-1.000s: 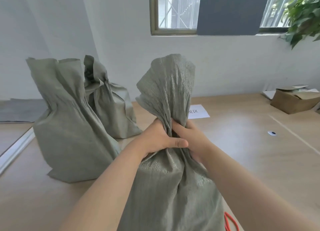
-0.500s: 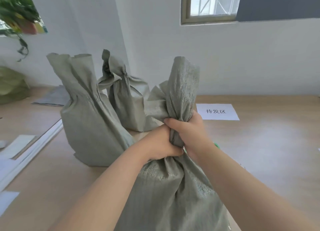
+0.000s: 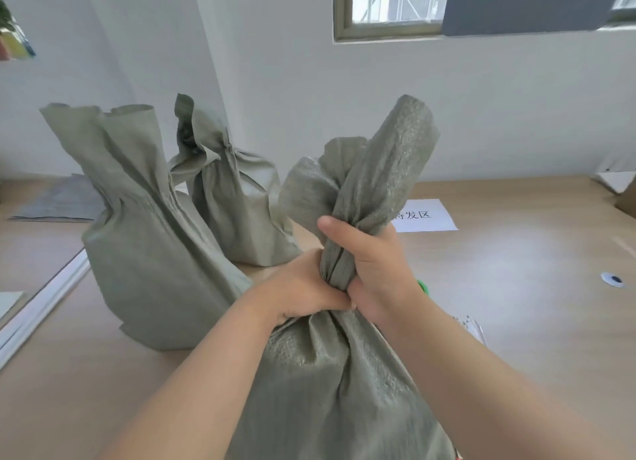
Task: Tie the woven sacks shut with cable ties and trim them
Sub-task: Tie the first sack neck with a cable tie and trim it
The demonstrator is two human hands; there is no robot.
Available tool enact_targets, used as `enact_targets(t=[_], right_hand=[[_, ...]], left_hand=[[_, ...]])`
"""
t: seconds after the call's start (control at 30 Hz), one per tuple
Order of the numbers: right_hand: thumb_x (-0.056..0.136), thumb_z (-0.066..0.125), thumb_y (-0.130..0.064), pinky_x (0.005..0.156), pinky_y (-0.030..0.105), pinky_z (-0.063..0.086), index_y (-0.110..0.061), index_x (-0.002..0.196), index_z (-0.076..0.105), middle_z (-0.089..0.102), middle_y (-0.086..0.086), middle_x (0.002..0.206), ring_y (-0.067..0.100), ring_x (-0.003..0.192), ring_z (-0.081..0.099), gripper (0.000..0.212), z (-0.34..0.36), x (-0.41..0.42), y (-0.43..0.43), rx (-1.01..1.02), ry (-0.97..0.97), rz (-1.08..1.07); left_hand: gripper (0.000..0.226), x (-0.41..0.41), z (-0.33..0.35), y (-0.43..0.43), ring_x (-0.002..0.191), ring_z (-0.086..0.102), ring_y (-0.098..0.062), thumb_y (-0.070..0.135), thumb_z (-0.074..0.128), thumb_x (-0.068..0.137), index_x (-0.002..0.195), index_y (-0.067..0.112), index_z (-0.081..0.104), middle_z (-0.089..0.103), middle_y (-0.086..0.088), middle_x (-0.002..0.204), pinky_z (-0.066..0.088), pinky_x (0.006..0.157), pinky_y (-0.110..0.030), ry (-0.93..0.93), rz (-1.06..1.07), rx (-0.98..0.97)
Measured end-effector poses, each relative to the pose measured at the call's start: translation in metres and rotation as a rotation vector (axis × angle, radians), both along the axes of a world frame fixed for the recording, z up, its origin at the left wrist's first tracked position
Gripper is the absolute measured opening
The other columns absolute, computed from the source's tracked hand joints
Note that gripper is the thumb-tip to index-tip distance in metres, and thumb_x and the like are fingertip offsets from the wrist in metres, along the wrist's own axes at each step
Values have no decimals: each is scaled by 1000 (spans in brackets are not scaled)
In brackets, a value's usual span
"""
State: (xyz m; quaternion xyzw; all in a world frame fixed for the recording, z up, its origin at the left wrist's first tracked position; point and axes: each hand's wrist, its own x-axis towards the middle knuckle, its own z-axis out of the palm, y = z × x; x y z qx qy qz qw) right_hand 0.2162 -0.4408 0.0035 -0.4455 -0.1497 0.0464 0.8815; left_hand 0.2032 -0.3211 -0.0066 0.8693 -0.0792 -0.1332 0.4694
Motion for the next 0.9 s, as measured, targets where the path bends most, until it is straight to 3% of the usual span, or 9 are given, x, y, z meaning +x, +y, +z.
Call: enact_targets(t=[0.07,0.17,0.23,0.37,0.43,0.5,0.57,0.7,0.9], right_hand=[[74,74,2,93,39,55,-9,105,69,73,7,98,21,99,70,33,-2,3,-2,-6,30,20],[78,77,-2,53,34,54,-9,97,65,69,1,76,25,72,67,23,-4,12,-7,-155,10,-7],[76,79,-13,45,34,44,-8,91,65,63,7,72,32,60,58,21,-10,21,-15,-302,-49,-33],[79,77,-13,58,41,43,7,105,59,59,16,82,31,67,46,37,-27,35,-43,-405,-114,80],[77,79,-17,78,39,51,-1,121,57,65,12,96,28,80,59,52,-41,38,-62,-486,-86,141],[76,78,-29,91,36,53,-16,127,59,67,9,112,19,99,65,55,-60,40,-85,-596,-21,135],[81,71,-34,91,34,53,-24,123,64,69,7,118,14,104,66,44,-82,43,-110,-670,57,81],[92,68,-26,82,30,51,-22,114,68,74,2,107,16,98,67,23,-136,49,-158,-774,231,-78],[92,64,-15,74,33,48,-18,109,68,70,4,95,21,87,62,18,-217,53,-217,-959,462,-228]], left_hand=[[22,6,-4,1,96,71,-35,1,71,71,93,5,71,73,-21,92,57,92,-53,9,-12,-7],[27,13,-1,0,77,71,-16,-13,63,76,67,12,65,73,-5,72,58,88,-39,60,-16,-33],[28,17,-1,0,78,69,-12,-14,62,77,69,13,65,74,-3,75,56,90,-35,95,-4,-30],[19,23,-2,3,91,69,-10,1,64,90,100,16,71,77,-4,83,50,91,-28,142,-8,-58],[12,26,-2,2,100,67,-1,20,61,99,103,20,72,78,-2,84,43,96,-24,115,-15,-18],[19,30,-4,-2,91,66,4,29,59,101,93,18,72,77,1,76,42,91,-22,92,2,34],[30,36,-7,-8,77,66,-2,33,59,100,77,15,68,71,2,64,46,85,-23,71,43,71],[59,44,-10,-24,74,61,-14,45,59,97,44,18,57,63,-1,56,45,84,-24,49,150,145],[62,53,-10,-42,65,54,-15,47,62,95,42,19,48,52,3,45,43,75,-27,73,179,191]])
